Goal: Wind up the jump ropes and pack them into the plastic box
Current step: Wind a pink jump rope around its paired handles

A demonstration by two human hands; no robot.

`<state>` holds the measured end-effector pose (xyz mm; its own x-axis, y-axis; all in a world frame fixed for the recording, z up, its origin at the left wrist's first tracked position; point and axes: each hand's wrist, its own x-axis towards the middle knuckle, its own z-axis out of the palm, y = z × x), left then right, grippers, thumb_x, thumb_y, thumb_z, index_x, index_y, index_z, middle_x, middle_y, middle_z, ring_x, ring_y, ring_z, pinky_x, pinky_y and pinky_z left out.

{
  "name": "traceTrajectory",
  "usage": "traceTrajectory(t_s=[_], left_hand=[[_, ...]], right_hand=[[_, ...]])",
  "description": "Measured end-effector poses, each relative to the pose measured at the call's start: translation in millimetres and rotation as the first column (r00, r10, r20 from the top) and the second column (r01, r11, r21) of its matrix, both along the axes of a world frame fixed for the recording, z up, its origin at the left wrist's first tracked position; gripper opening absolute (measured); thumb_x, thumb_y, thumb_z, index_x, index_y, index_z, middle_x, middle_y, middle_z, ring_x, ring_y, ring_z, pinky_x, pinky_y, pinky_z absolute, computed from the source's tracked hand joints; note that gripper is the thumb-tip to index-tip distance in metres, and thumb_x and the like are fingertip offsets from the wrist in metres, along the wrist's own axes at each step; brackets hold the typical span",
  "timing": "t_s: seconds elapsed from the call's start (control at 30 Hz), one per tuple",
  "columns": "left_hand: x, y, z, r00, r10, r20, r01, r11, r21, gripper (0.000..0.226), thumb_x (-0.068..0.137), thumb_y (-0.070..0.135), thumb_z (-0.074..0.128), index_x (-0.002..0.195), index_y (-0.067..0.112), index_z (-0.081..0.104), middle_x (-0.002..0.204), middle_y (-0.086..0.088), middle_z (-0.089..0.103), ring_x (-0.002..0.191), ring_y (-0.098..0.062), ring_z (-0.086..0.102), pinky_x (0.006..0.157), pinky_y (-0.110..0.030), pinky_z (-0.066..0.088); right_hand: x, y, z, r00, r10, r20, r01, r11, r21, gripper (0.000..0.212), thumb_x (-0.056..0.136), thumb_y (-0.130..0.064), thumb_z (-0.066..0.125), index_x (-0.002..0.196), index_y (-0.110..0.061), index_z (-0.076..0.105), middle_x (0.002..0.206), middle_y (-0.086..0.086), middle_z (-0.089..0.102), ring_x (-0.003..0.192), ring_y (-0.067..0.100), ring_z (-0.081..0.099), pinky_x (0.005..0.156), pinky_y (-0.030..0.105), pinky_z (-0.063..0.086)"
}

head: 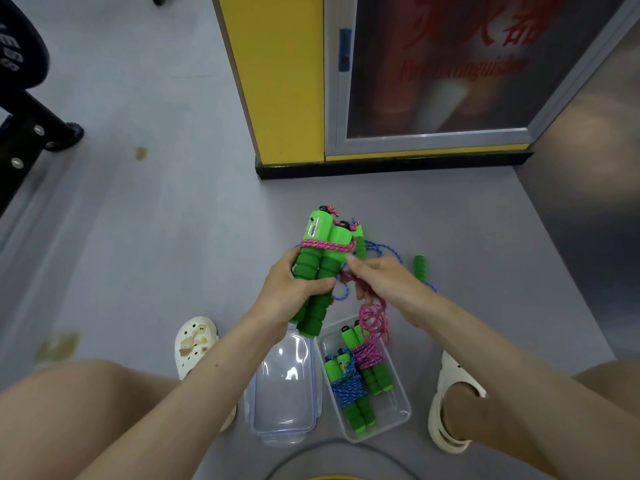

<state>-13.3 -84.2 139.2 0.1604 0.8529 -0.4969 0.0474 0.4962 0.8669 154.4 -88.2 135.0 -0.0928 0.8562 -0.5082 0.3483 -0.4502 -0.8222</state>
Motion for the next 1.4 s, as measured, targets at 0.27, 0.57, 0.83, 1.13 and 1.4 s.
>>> traceTrajectory(t_s=[0.27,0.57,0.83,1.13,1.4], left_hand=[[0,0,-9,0.827,-0.083,-0.556,0.292,0.909,0.298,0.064,0.073,0.022,0.076,0.129,0.039,0.048,0.100,0.008,0.067,0.091,-0.019,0.063,0.081,-0.040,0.053],[3,-10,-11,0.313,0.175,-0.933,0.576,0.746,0.333,0.065,0.088,0.021,0.060,0.143,0.033,0.028,0.089,-0.001,0.060,0.069,-0.023,0.053,0.053,-0.028,0.029],[7,-14,-13,0.073,0.358,-0.931,0.697,0.649,0.304,0.078,0.049,-0.005,0.074,0.123,0.015,0.062,0.063,-0.009,0.056,0.049,-0.026,0.051,0.044,-0.026,0.030],[23,-17,-25,0.197,0.406,-0.892,0.654,0.624,0.429,0.083,0.045,-0.001,0.080,0.125,0.013,0.060,0.065,-0.011,0.052,0.053,-0.028,0.051,0.044,-0.029,0.033],[31,-14,-13,0.832,-0.089,-0.547,0.290,0.911,0.293,0.064,0.084,0.042,0.064,0.141,0.043,0.034,0.106,0.001,0.036,0.105,-0.016,0.038,0.088,-0.024,0.037]], right_hand=[[4,2,-6,0.965,-0.060,0.256,0.032,0.993,0.113,0.024,0.087,-0.029,0.066,0.070,-0.012,0.068,0.056,0.003,0.056,0.052,0.014,0.048,0.052,0.026,0.040],[-2,1,4,0.995,0.053,0.086,-0.047,0.996,-0.073,0.024,0.087,-0.027,0.067,0.078,-0.006,0.071,0.059,0.002,0.055,0.043,0.006,0.042,0.042,0.018,0.034],[-8,-2,4,0.992,0.039,-0.123,-0.043,0.999,-0.030,0.027,0.098,-0.021,0.050,0.084,-0.007,0.070,0.055,0.000,0.057,0.043,0.006,0.036,0.047,0.016,0.033],[-16,1,6,0.970,-0.199,-0.141,0.181,0.975,-0.132,0.055,0.080,-0.062,0.058,0.067,-0.009,0.058,0.045,-0.003,0.033,0.037,0.008,0.020,0.038,0.019,0.018],[-8,8,3,0.912,-0.403,-0.073,0.396,0.914,-0.089,0.047,0.079,-0.043,0.070,0.051,-0.019,0.041,0.041,-0.003,0.033,0.033,0.009,0.020,0.037,0.020,0.018]])
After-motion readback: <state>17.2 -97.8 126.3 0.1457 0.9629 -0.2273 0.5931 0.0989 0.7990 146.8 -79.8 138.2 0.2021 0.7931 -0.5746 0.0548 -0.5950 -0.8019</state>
